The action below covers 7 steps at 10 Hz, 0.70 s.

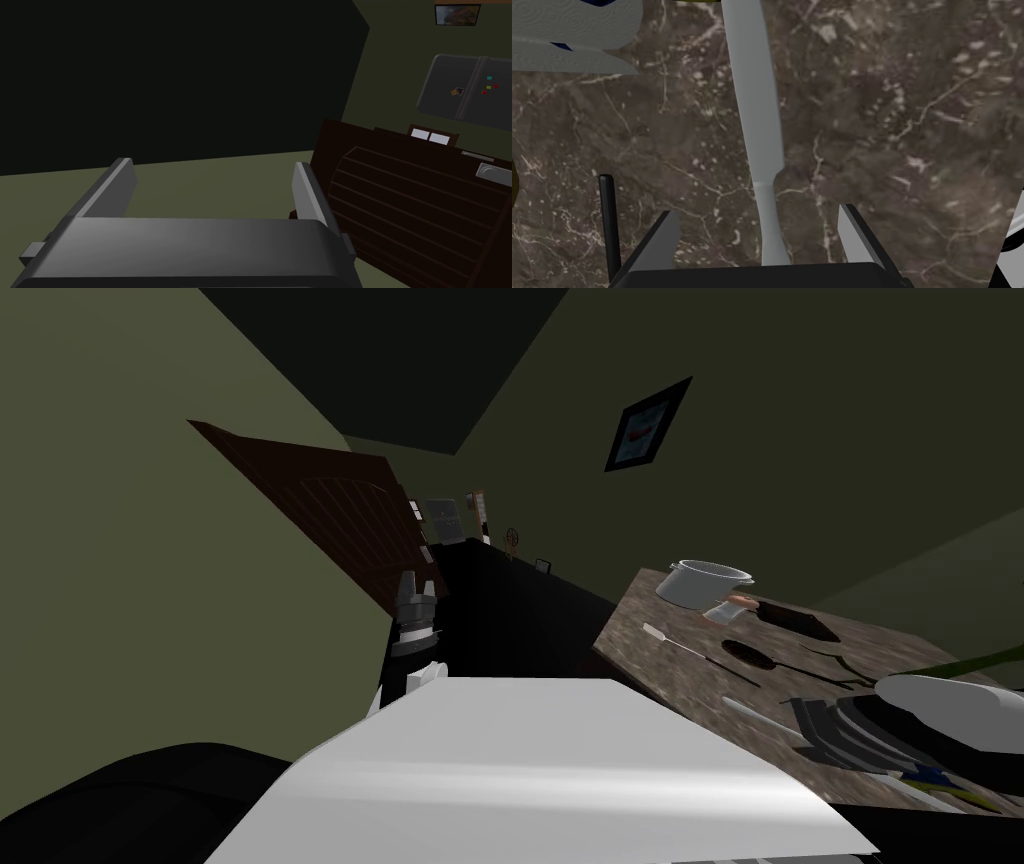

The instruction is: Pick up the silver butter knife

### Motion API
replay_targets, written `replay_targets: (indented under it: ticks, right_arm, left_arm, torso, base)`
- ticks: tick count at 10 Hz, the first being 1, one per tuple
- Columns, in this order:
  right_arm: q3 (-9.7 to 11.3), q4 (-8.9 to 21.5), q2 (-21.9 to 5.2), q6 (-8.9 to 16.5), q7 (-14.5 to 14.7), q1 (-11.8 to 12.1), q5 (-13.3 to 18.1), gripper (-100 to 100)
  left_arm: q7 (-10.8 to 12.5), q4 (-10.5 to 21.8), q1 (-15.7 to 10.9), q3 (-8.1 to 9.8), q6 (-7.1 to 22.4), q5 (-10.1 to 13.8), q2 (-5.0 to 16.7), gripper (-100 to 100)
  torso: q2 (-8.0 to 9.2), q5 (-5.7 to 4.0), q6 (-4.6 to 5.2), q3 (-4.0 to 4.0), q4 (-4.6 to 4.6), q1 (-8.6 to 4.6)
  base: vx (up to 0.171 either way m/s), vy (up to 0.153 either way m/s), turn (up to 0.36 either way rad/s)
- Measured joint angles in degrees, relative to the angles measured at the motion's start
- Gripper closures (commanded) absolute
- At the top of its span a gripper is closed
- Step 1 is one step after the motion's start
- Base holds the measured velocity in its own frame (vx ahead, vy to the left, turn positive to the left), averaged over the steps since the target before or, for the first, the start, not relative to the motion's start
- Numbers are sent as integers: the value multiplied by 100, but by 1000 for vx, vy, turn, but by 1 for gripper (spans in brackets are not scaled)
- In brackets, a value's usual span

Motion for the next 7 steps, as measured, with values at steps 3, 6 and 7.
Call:
replay_targets:
  ticks: [3, 6, 7]
  right_arm:
    - [0, -1, -1, -1, -1, 0, 0, 100]
    - [0, -1, -1, -1, -1, 0, 0, -100]
    - [-70, -79, 20, -3, 67, -3, -88, -100]
  left_arm:
    - [0, 0, 0, 0, 0, 0, 0, 0]
    - [0, 0, 0, 0, 0, 0, 0, 0]
    - [0, 0, -1, 0, 0, 0, 0, 0]
  torso:
    - [1, 2, 0, 1, 0, 7]
    - [1, 2, 0, 1, 0, 7]
    - [24, -2, 0, 13, 5, -15]
  base:
    - [0, 0, 0]
    - [-28, -23, -3]
    - [-134, -108, 4]
